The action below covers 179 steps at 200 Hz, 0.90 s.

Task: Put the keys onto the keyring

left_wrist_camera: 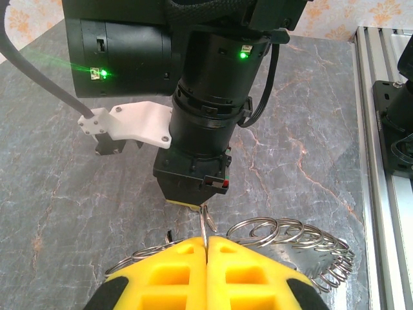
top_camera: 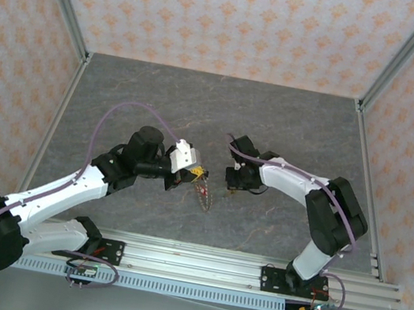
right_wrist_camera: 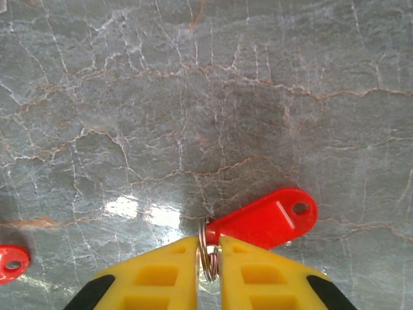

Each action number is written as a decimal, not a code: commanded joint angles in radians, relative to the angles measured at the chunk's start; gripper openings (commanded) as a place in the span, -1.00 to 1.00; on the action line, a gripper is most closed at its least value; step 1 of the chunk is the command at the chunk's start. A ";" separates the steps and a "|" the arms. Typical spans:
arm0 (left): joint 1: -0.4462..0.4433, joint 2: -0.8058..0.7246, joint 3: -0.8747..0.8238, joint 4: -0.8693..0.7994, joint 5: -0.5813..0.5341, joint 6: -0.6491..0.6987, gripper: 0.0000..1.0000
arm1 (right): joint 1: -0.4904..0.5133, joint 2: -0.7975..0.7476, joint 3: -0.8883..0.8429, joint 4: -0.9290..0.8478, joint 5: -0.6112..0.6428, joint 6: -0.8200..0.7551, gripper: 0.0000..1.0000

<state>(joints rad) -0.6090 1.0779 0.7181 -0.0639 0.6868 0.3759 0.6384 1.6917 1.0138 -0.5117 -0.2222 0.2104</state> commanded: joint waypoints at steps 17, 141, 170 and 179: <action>-0.011 -0.009 0.001 0.003 -0.006 0.021 -1.00 | -0.002 0.003 0.021 -0.055 0.003 -0.020 -0.69; -0.010 -0.015 -0.001 -0.003 -0.005 0.020 -1.00 | -0.002 0.002 0.017 -0.009 0.029 -0.021 -0.70; -0.011 -0.015 0.000 -0.003 -0.005 0.021 -1.00 | -0.002 0.005 0.014 0.002 0.038 -0.018 -0.68; -0.011 -0.015 0.001 -0.002 -0.006 0.021 -1.00 | -0.002 0.003 0.014 0.007 0.038 -0.018 -0.68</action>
<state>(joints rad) -0.6090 1.0779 0.7170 -0.0639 0.6868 0.3759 0.6384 1.6917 1.0138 -0.5201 -0.2169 0.1978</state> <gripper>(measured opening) 0.042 0.159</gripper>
